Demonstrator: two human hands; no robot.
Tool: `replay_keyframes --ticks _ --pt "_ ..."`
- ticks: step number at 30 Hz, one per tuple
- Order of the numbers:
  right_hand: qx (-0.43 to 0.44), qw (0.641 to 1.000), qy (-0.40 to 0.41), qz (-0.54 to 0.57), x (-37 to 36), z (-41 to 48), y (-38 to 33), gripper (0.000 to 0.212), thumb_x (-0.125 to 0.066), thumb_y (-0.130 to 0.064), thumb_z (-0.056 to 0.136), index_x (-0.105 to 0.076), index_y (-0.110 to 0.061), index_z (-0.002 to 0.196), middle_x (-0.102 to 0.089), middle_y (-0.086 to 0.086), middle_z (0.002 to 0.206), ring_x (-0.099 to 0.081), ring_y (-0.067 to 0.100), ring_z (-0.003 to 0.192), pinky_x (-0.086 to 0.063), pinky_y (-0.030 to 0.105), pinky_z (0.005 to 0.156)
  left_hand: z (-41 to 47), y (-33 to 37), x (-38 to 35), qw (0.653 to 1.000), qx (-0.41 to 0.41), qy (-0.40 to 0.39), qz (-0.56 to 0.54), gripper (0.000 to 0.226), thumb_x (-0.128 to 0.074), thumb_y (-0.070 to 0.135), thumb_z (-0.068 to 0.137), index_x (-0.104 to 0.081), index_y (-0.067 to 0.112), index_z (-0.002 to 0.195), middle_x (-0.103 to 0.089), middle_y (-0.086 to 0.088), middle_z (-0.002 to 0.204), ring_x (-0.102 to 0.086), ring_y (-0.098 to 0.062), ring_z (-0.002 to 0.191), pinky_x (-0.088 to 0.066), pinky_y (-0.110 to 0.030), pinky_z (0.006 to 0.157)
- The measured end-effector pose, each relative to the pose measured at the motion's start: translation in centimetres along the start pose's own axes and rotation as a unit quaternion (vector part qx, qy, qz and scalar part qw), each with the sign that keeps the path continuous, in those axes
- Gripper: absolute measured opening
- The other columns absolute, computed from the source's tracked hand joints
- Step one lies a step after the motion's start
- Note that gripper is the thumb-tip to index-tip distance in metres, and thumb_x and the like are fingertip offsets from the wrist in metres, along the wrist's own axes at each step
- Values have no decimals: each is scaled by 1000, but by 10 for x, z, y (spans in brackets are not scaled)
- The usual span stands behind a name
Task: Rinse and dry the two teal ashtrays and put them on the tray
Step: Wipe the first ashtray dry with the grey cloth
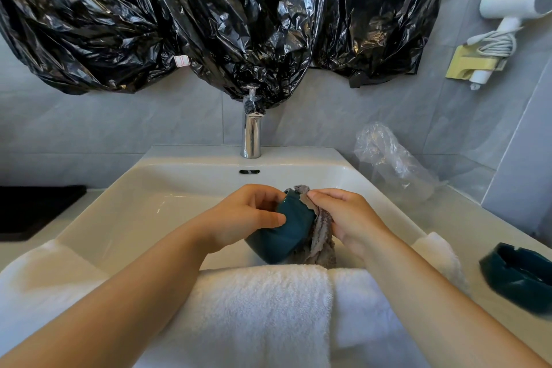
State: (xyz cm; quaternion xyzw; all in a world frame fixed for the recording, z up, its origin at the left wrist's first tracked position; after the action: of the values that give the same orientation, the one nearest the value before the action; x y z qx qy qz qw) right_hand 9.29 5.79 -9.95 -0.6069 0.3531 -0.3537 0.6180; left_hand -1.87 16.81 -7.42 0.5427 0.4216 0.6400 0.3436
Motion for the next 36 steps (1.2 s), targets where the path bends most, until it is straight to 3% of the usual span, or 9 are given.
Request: replay_keyframes --ticks 8,11,16,19,22,25,28,33,36 --pt "30 998 -27 -46 -10 -6 -6 6 -70 -17 88 -76 -17 86 -75 6 97 -69 22 98 -54 33 91 4 -9 12 996 47 75 3 27 -56 32 95 -70 9 101 -72 -13 99 -67 -26 87 -53 -36 84" --pt "85 988 5 -126 -7 -7 -17 11 -66 -19 91 -73 -22 83 -73 1 92 -67 18 92 -52 26 78 4 -10 15 995 44 88 27 21 -57 26 95 -69 9 97 -73 -14 96 -66 -35 96 -53 -45 89" --pt "119 976 56 -174 4 -9 -25 10 -66 -19 90 -73 -21 83 -72 -1 87 -67 19 89 -55 34 81 3 -8 21 993 36 105 31 18 -55 23 96 -70 11 96 -73 -11 95 -66 -34 94 -53 -48 88" --pt "188 964 24 -187 -8 -19 -41 8 -68 -18 89 -74 -21 84 -71 -6 85 -65 9 83 -53 19 72 3 -6 18 995 23 91 30 16 -55 19 96 -70 13 93 -73 -10 92 -65 -24 83 -53 -38 82" --pt "209 961 25 -182 -14 -18 -47 8 -67 -20 90 -75 -18 91 -72 -5 88 -66 9 85 -52 17 70 2 -2 13 997 3 73 27 14 -56 16 96 -69 14 91 -73 -7 87 -64 -17 78 -52 -31 76" --pt "149 969 60 -186 -2 -6 -33 16 -62 -21 94 -76 -14 99 -72 1 98 -65 17 95 -54 24 78 1 2 11 998 -13 65 26 15 -54 15 96 -69 12 93 -71 -9 86 -63 -18 77 -51 -32 73" --pt "36 994 56 -81 7 -2 -8 11 -64 -19 92 -75 -18 88 -72 3 99 -66 22 98 -55 38 90 1 2 13 998 -14 63 18 16 -53 18 97 -69 15 95 -72 -12 94 -65 -23 84 -54 -44 82" --pt "-75 996 14 44 0 -9 8 5 -65 -16 92 -70 -14 92 -71 7 95 -64 20 87 -50 29 69 2 -2 9 999 4 36 6 16 -53 22 97 -67 16 98 -72 -12 96 -64 -23 85 -51 -48 87" --pt "-89 994 8 62 -3 -9 9 4 -67 -15 90 -70 -12 92 -71 8 91 -65 21 84 -53 34 78 3 -5 7 999 25 31 -16 19 -55 27 92 -67 15 100 -71 -8 91 -63 -22 82 -47 -41 80"
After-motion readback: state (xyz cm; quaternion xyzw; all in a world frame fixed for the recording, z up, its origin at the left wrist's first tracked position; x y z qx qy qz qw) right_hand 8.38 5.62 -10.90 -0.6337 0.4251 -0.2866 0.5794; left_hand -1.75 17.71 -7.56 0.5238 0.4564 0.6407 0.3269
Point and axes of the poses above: each hand's wrist, its own z-axis towards the middle knuckle, its own x-axis out of the back of the hand, y = z × x, the point moved 10 cm from there along z, towards the middle knuckle
